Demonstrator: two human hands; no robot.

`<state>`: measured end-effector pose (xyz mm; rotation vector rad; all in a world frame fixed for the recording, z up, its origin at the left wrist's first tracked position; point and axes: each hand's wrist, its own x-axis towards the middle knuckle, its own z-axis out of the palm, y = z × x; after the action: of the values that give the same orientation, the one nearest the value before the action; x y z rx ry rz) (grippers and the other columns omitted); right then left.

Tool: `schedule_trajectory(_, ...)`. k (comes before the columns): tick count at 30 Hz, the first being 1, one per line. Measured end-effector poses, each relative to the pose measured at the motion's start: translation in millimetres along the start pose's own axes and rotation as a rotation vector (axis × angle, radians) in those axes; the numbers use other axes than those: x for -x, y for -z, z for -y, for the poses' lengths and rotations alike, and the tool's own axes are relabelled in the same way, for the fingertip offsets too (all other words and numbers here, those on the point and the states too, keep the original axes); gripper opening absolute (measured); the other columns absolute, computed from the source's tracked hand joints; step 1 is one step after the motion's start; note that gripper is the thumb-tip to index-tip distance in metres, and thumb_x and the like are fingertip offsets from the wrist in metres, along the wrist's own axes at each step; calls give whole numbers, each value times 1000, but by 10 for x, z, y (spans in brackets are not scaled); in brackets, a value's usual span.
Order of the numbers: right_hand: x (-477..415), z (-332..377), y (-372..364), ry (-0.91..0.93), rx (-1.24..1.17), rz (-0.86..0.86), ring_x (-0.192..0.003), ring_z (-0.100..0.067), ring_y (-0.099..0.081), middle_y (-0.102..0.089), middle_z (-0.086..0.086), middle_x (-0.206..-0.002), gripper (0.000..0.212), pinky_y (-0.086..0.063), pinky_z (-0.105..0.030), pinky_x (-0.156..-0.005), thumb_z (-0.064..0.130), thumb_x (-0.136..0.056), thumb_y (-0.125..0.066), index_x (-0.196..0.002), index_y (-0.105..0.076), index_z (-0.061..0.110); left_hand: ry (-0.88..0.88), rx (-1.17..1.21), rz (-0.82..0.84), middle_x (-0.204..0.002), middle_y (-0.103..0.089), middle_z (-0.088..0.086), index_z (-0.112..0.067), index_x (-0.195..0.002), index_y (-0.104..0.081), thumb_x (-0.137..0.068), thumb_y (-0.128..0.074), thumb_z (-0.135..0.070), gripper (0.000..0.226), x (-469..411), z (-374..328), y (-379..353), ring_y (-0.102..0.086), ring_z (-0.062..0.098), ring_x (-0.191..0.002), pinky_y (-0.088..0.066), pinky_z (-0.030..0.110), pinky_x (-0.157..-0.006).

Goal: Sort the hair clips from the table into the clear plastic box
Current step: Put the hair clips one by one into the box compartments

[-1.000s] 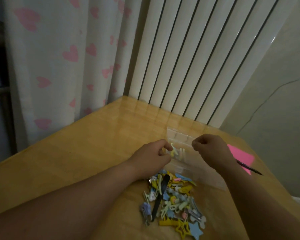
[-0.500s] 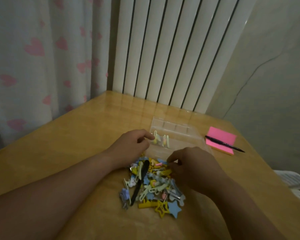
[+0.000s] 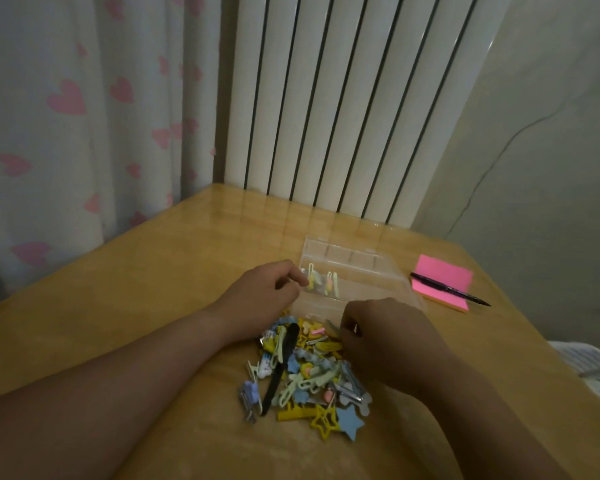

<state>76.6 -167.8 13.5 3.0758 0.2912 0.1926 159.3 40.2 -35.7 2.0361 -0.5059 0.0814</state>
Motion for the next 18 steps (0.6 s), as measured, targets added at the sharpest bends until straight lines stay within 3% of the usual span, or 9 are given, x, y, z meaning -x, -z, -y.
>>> schedule_trajectory(5, -1, -3, -30, 4, -87, 8, -80, -11, -61, -65, 10, -88, 9, -57, -36, -73, 39, -96, -59, -94, -64, 32, -4, 3, 6, -71, -53, -7, -26, -113, -71, -109, -51, -23, 20, 7, -16, 5, -43, 3, -48, -32, 18, -48)
schedule_trajectory(7, -17, -32, -33, -7, -225, -24, -76, -5, -60, -64, 13, -84, 9, -55, -32, -69, 39, -97, -61, -91, -65, 34, -4, 6, 13, -72, -53, -7, -26, -113, -70, -108, -51, -23, 20, 9, -20, 1, -42, 3, -48, -32, 18, -48)
schedule_trajectory(10, -44, -91, 48, -58, -528, -174, -74, -2, -62, -67, 11, -80, 12, -49, -24, -66, 32, -99, -66, -87, -68, 33, 1, 24, 22, -71, -52, -7, -28, -112, -69, -109, -50, -26, 19, 3, 3, 0, -40, 4, -47, -32, 19, -48)
schedule_trajectory(13, -164, -179, 200, -194, -729, -308, -72, -11, -64, -71, 3, -82, 9, -51, -29, -62, 25, -99, -69, -91, -72, 26, -1, 27, 19, -72, -51, -9, -25, -113, -69, -109, -51, -24, 18, 0, 3, -3, -43, 2, -47, -32, 16, -48)
schedule_trajectory(18, -652, -381, 256, -389, -720, -193, -70, -17, -68, -77, -3, -81, 10, -43, -24, -51, 13, -95, -70, -86, -75, 13, -3, 27, 19, -75, -54, -8, -26, -112, -69, -107, -53, -24, 17, -12, 14, -6, -46, 0, -50, -33, 15, -50)
